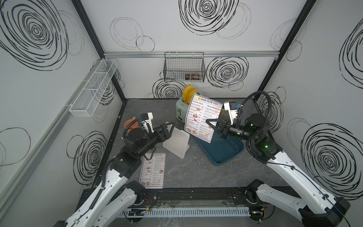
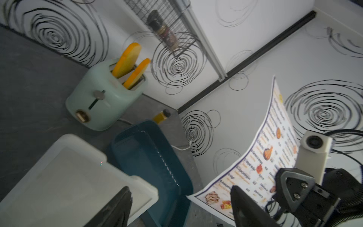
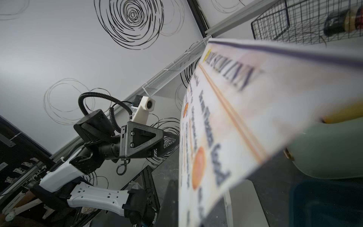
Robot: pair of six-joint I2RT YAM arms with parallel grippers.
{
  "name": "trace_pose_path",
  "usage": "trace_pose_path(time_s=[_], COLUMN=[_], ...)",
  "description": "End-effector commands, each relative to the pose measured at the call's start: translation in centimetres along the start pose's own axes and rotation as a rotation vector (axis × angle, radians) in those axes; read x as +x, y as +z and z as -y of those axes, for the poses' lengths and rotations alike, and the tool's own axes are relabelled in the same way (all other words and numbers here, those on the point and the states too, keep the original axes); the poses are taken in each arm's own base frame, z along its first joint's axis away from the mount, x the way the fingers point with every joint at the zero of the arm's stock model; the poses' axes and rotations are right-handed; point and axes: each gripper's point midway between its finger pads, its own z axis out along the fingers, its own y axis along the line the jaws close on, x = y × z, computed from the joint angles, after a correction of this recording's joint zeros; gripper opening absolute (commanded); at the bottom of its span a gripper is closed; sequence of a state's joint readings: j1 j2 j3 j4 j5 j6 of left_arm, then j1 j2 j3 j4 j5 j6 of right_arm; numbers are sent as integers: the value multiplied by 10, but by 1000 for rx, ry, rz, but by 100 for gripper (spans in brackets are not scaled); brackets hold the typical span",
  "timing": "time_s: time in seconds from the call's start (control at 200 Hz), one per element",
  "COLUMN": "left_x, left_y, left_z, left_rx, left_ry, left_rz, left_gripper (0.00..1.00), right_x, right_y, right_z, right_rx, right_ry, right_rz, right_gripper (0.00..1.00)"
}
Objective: Replace the menus in the menu holders
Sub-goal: Insert the menu into the menu holder.
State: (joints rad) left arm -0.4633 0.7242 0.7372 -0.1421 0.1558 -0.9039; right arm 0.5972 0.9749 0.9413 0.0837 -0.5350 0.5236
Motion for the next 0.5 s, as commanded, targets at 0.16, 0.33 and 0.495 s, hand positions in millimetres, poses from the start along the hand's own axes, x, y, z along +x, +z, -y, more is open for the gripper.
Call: trace_pose_path(time_s=[0.16, 0.33, 0.495], left_x=[37, 50, 54], left_y=[6, 16, 21], left_z=[-76, -88, -94], left_rx=[-195, -208, -223], left_ry=[-137, -156, -162], left_rz=[-23, -60, -71], left_gripper=[81, 80, 79], right_x=[-1, 3, 8], right_y=[12, 16, 18], right_z=[29, 36, 41], right_rx=[82, 84, 77], right_ry=[-74, -71, -59], right_rz=[89, 97, 89], right_gripper=[0, 0, 0])
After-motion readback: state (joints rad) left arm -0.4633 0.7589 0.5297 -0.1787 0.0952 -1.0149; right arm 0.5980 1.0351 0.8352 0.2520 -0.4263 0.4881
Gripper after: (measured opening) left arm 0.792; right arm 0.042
